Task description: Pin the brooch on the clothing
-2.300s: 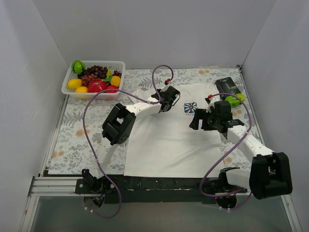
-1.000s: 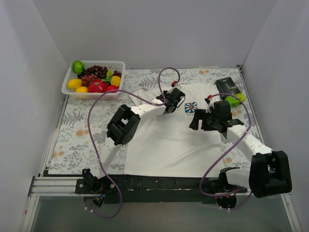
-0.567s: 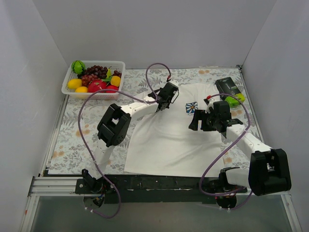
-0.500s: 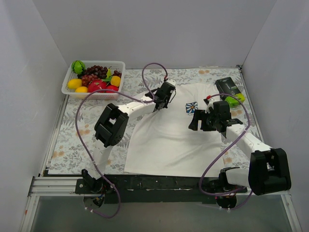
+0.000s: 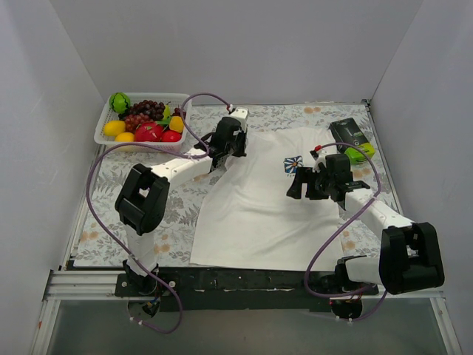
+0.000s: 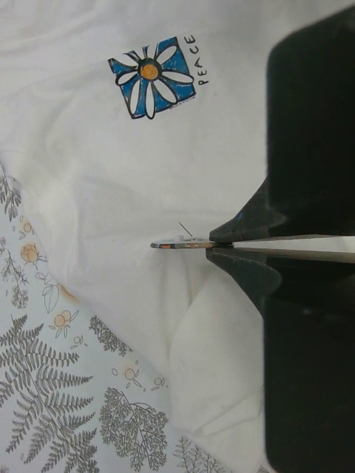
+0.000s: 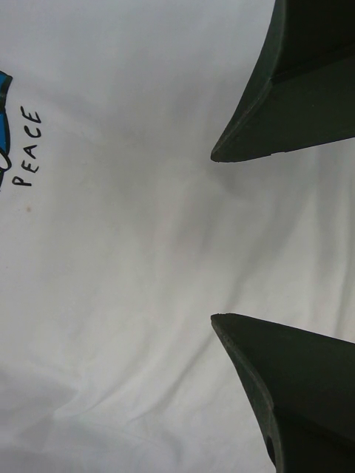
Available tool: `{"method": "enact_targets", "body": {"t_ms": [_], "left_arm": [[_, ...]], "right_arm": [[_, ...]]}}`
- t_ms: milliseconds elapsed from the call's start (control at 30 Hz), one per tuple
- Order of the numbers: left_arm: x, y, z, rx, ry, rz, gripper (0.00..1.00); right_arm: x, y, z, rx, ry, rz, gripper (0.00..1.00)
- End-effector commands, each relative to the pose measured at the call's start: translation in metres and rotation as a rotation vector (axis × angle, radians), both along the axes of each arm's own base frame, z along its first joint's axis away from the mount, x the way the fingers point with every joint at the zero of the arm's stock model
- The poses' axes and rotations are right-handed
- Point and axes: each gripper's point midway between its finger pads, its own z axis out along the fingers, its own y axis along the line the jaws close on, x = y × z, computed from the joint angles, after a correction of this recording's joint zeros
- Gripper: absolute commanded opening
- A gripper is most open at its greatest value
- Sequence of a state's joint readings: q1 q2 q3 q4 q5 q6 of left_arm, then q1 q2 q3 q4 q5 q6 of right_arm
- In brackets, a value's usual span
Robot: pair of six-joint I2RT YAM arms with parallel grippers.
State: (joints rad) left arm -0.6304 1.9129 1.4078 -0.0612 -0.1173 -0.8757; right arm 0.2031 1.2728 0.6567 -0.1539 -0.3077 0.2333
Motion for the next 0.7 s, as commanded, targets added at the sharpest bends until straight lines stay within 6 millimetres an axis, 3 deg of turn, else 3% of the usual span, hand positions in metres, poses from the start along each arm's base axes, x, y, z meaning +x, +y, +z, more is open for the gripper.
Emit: {"method": "enact_targets", "body": {"t_ms": [0, 567, 667], "left_arm": [[-0.004, -0.009, 0.039, -0.097, -0.06, -0.041, 0.0], [-0.017, 0.003, 0.065, -0.228, -0.102, -0.122, 0.0], [-0.022, 0.006, 0.067, -0.26, -0.099, -0.165, 0.0]], "right_arm": [[0.017, 0.008, 0.018, 0.031, -0.064, 0.022, 0.9], [0.039, 0.028, 0.046, 0.11, -0.169, 0.098, 0.9], [0.046, 0.036, 0.062, 0.137, -0.25, 0.141, 0.91]]}}
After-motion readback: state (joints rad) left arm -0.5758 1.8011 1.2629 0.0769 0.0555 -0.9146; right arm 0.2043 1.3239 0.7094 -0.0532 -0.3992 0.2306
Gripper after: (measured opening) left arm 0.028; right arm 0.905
